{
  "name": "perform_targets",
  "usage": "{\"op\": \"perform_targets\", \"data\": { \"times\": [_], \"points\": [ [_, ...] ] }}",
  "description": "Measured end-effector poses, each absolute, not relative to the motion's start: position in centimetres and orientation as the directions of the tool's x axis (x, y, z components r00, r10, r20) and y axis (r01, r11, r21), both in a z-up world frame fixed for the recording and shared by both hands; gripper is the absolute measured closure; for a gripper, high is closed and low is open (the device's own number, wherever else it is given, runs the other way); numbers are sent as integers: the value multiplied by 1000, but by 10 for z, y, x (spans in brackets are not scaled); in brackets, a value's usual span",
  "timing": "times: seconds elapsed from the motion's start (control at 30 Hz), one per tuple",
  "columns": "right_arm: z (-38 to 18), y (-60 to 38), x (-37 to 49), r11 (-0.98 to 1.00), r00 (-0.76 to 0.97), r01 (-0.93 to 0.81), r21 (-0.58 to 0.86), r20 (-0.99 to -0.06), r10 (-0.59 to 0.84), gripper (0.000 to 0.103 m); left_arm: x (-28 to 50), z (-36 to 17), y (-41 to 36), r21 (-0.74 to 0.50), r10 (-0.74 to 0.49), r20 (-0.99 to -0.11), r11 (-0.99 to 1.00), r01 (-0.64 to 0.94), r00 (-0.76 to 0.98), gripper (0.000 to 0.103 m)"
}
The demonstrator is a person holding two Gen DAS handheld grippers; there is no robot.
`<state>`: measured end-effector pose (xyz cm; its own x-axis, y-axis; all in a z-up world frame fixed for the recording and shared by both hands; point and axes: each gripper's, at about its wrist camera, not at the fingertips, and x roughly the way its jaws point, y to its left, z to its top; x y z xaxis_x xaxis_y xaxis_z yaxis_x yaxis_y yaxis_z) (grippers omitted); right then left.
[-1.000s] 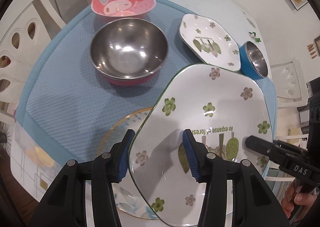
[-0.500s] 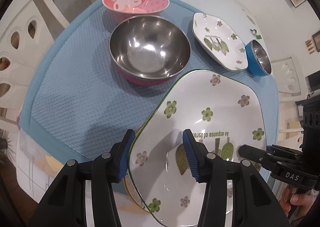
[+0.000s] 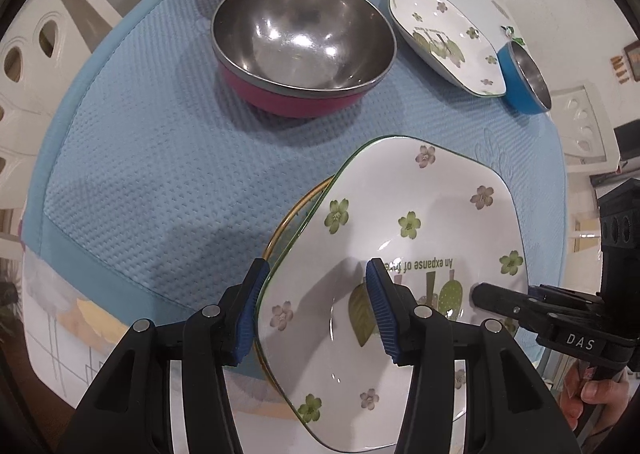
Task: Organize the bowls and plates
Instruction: 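Carry the leaf-print plate over and lower it onto the Sunflower plate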
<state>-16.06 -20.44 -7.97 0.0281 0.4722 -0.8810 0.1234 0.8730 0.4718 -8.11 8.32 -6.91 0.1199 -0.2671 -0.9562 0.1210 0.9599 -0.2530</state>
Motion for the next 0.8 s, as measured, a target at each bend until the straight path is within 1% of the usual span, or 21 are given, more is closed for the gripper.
{"op": "perform_targets", "data": {
  "times": [0.3, 0.37, 0.53, 0.63, 0.73, 0.8],
  "points": [
    [-85, -200, -167, 871, 21, 163, 464, -884, 467, 76, -84, -70, 79, -204, -223, -969, 966, 156, 111, 57],
    [-87, -197, -168, 879, 13, 177, 442, -894, 447, 73, -84, -70, 74, -190, -211, -971, 967, 171, 116, 57],
    [-91, -191, -169, 878, 18, 202, 434, -898, 440, 72, -83, -71, 70, -139, -167, -977, 970, 199, 131, 57],
    [-91, -183, -167, 890, 11, 199, 410, -909, 417, 72, -83, -80, 70, -99, -121, -987, 976, 192, 105, 57],
    [-89, -180, -166, 891, 17, 219, 397, -915, 404, 72, -84, -82, 74, -114, -136, -984, 976, 183, 112, 56],
    [-89, -180, -166, 891, 14, 217, 400, -914, 407, 72, -83, -82, 74, -104, -127, -985, 977, 188, 113, 56]
  ]
}}
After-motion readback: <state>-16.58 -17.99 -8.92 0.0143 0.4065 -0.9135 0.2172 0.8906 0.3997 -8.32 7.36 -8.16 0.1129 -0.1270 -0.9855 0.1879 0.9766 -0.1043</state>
